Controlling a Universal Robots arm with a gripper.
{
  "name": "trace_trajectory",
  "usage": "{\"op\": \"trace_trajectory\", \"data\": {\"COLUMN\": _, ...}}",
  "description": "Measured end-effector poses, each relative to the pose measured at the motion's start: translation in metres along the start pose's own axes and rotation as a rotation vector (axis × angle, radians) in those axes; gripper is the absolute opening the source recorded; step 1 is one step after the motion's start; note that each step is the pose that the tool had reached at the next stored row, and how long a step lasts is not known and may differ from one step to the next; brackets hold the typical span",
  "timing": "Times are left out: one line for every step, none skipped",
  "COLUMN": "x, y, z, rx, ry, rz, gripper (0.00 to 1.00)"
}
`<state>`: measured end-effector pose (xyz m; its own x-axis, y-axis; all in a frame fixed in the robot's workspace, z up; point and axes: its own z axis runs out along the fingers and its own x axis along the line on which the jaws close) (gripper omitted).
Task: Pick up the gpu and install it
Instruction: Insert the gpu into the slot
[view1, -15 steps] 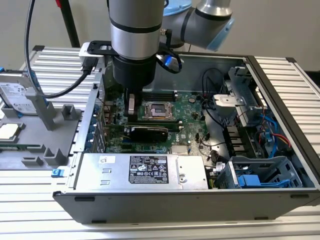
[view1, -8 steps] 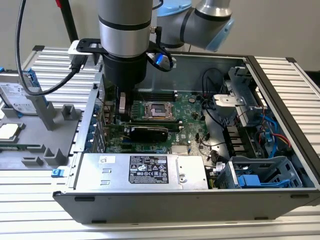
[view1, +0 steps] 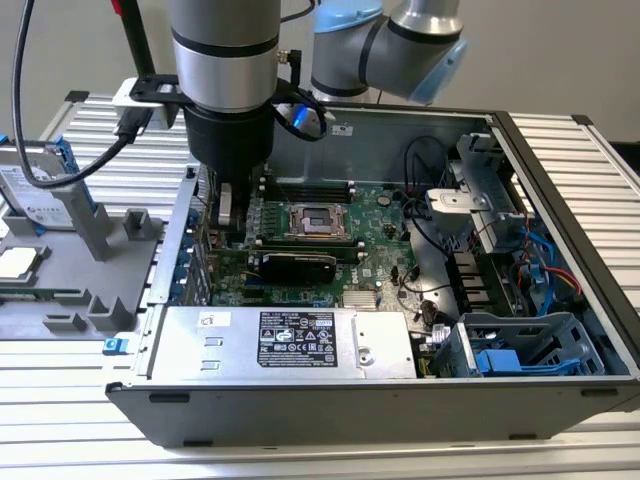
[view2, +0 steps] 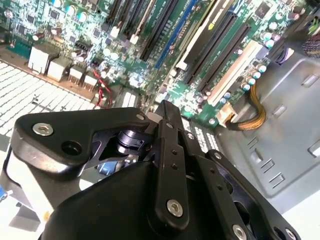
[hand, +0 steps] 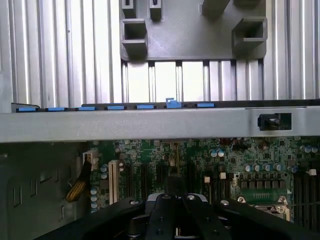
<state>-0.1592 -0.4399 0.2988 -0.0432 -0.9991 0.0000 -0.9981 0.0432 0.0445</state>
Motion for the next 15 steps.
{"op": "trace_trajectory", "data": {"x": 0.0000, "y": 0.0014, "z": -0.0003, "rx": -0.0001, "ry": 0.0000, "rz": 0.000, "gripper": 0.00}}
{"op": "trace_trajectory", "data": {"x": -0.0001, "y": 0.0027, "z": -0.0007, "rx": -0.0003, "ry": 0.0002, "rz": 0.000, "gripper": 0.00}}
{"op": "trace_trajectory", "data": {"x": -0.0001, "y": 0.0041, "z": -0.0010, "rx": -0.0003, "ry": 0.0001, "rz": 0.000, "gripper": 0.00}}
{"op": "trace_trajectory", "data": {"x": -0.0002, "y": 0.0052, "z": -0.0015, "rx": -0.0003, "ry": 0.0001, "rz": 0.000, "gripper": 0.00}}
{"op": "trace_trajectory", "data": {"x": -0.0002, "y": 0.0062, "z": -0.0023, "rx": -0.0004, "ry": 0.0001, "rz": 0.000, "gripper": 0.00}}
{"op": "trace_trajectory", "data": {"x": -0.0002, "y": 0.0068, "z": -0.0033, "rx": -0.0005, "ry": 0.0003, "rz": -0.001, "gripper": 0.00}}
{"op": "trace_trajectory", "data": {"x": -0.0001, "y": 0.0072, "z": -0.0043, "rx": -0.0008, "ry": 0.0003, "rz": -0.001, "gripper": 0.00}}
{"op": "trace_trajectory", "data": {"x": -0.0001, "y": 0.0079, "z": -0.0046, "rx": -0.0008, "ry": -0.0001, "rz": -0.002, "gripper": 0.00}}
{"op": "trace_trajectory", "data": {"x": -0.0001, "y": 0.0089, "z": -0.0045, "rx": -0.0008, "ry": -0.0005, "rz": -0.002, "gripper": 0.00}}
{"op": "trace_trajectory", "data": {"x": 0.0000, "y": 0.0100, "z": -0.0046, "rx": -0.0009, "ry": -0.0007, "rz": -0.002, "gripper": 0.00}}
{"op": "trace_trajectory", "data": {"x": 0.0000, "y": 0.0111, "z": -0.0046, "rx": -0.0011, "ry": -0.0008, "rz": -0.002, "gripper": 0.00}}
{"op": "trace_trajectory", "data": {"x": -0.0001, "y": 0.0124, "z": -0.0045, "rx": -0.0010, "ry": -0.0010, "rz": -0.002, "gripper": 0.00}}
{"op": "trace_trajectory", "data": {"x": -0.0001, "y": 0.0135, "z": -0.0045, "rx": -0.0011, "ry": -0.0011, "rz": -0.002, "gripper": 0.00}}
{"op": "trace_trajectory", "data": {"x": -0.0001, "y": 0.0148, "z": -0.0044, "rx": -0.0011, "ry": -0.0011, "rz": -0.003, "gripper": 0.00}}
{"op": "trace_trajectory", "data": {"x": -0.0001, "y": 0.0159, "z": -0.0043, "rx": -0.0011, "ry": -0.0012, "rz": -0.003, "gripper": 0.00}}
